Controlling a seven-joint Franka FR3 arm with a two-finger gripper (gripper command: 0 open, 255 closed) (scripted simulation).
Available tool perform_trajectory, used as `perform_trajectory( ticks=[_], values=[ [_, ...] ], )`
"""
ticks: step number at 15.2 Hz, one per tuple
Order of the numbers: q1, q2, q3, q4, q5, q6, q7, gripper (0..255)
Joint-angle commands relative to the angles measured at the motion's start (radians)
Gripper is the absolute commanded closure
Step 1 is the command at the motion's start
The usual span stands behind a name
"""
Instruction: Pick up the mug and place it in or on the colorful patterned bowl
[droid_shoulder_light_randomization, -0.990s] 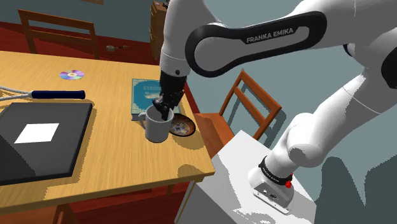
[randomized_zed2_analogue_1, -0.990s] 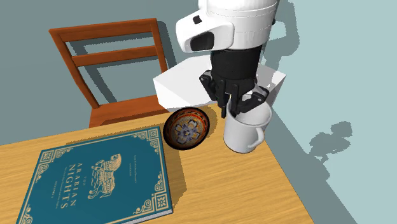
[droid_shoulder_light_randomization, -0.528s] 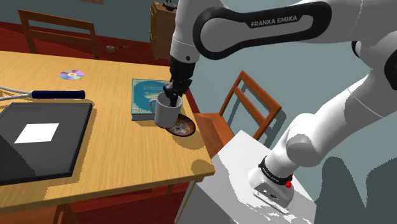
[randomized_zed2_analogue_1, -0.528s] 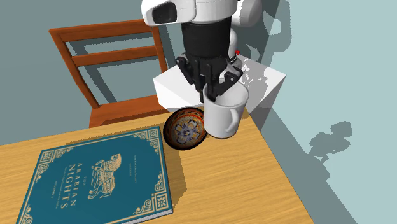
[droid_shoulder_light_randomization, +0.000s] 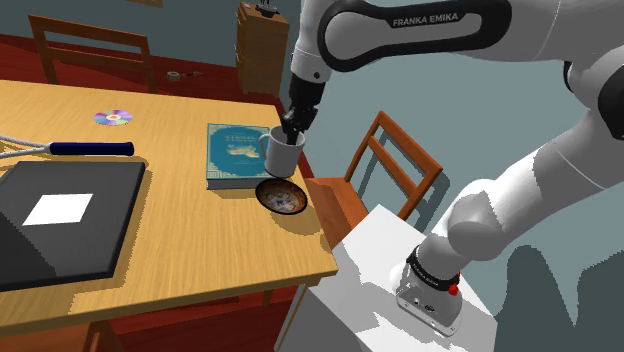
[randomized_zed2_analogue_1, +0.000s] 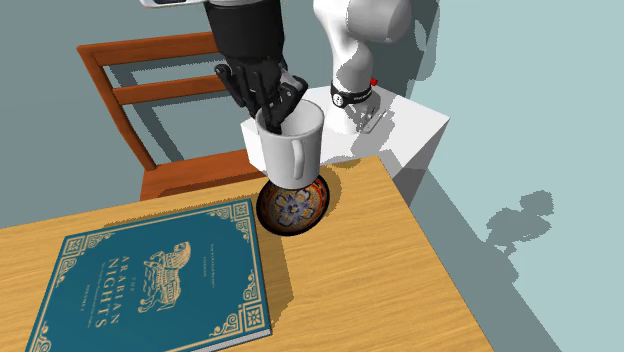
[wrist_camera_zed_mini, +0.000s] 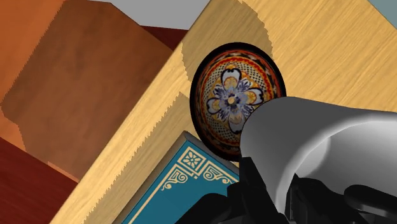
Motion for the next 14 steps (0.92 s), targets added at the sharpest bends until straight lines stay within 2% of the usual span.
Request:
perform_trajectory(
  ticks=[1,14],
  values=[
    [-0.002,-0.002,-0.003,-0.022,0.001,0.020,-0.009,255],
    [0.001,0.059,0.011,-0.144,0.000,0.201,-0.012,255]
  ],
)
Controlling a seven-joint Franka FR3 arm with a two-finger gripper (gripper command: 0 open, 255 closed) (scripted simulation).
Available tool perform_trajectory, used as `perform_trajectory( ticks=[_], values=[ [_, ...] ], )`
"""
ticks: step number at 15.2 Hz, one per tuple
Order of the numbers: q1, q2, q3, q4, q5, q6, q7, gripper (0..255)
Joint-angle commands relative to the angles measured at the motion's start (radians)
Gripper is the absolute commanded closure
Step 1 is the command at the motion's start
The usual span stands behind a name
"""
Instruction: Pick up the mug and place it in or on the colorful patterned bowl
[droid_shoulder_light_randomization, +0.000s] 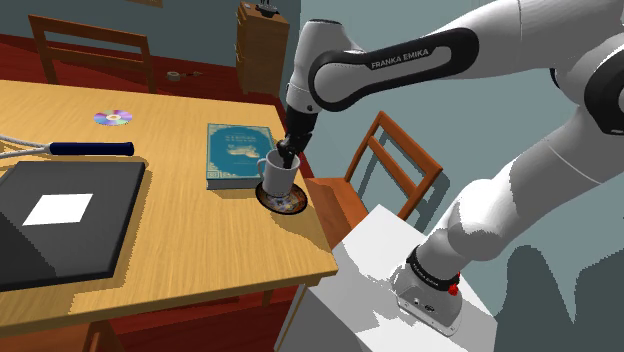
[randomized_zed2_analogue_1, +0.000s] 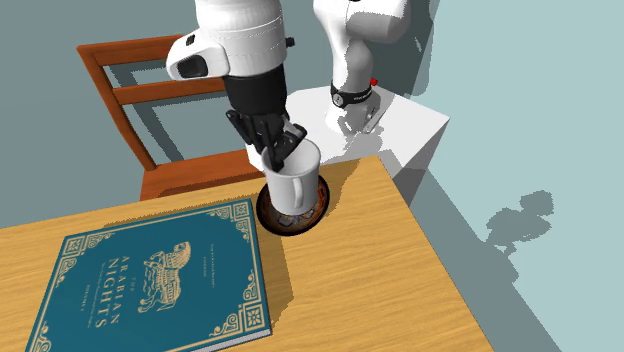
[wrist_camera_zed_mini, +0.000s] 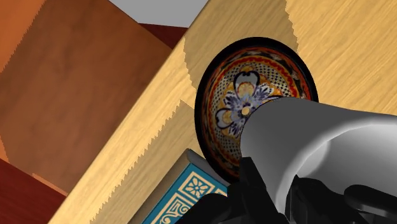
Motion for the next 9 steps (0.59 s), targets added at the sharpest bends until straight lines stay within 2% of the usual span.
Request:
perform_trajectory(
  ticks=[1,2,9],
  values=[
    [0.000,0.009,0.001,-0.018,0.000,0.028,-0.001,255],
    [0.000,0.020,0.003,-0.031,-0.001,0.051,-0.001,255],
    [0.000,0.020,0.003,-0.031,-0.001,0.051,-0.001,255]
  ],
)
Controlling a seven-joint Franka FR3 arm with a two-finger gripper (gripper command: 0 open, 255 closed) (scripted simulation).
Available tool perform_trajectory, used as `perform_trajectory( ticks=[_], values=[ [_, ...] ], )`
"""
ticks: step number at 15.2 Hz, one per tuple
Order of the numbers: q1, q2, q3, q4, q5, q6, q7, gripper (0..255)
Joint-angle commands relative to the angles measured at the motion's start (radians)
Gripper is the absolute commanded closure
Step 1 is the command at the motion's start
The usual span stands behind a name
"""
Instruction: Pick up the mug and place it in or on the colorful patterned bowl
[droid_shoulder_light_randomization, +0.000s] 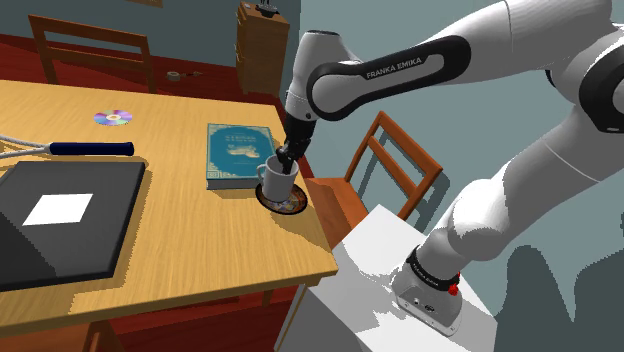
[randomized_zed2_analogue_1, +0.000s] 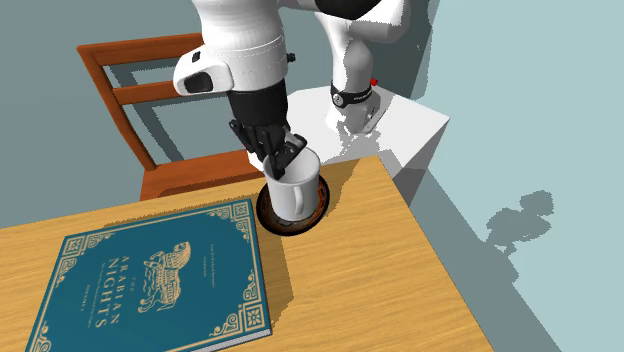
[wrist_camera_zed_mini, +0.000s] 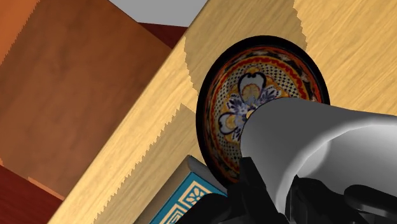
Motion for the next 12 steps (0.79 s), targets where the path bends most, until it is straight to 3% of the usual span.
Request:
perform_trajectory(
  ticks=[1,2,7,12],
  values=[
    [0.000,0.000,0.000,0.000,0.000,0.000,0.000,255],
    [0.000,0.000,0.000,0.000,0.000,0.000,0.000,0],
    [0.000,0.000,0.000,0.000,0.000,0.000,0.000,0],
    [-0.004,-0.054,-0.014,0.080,0.002,-0.134,-0.005,0]
  ],
)
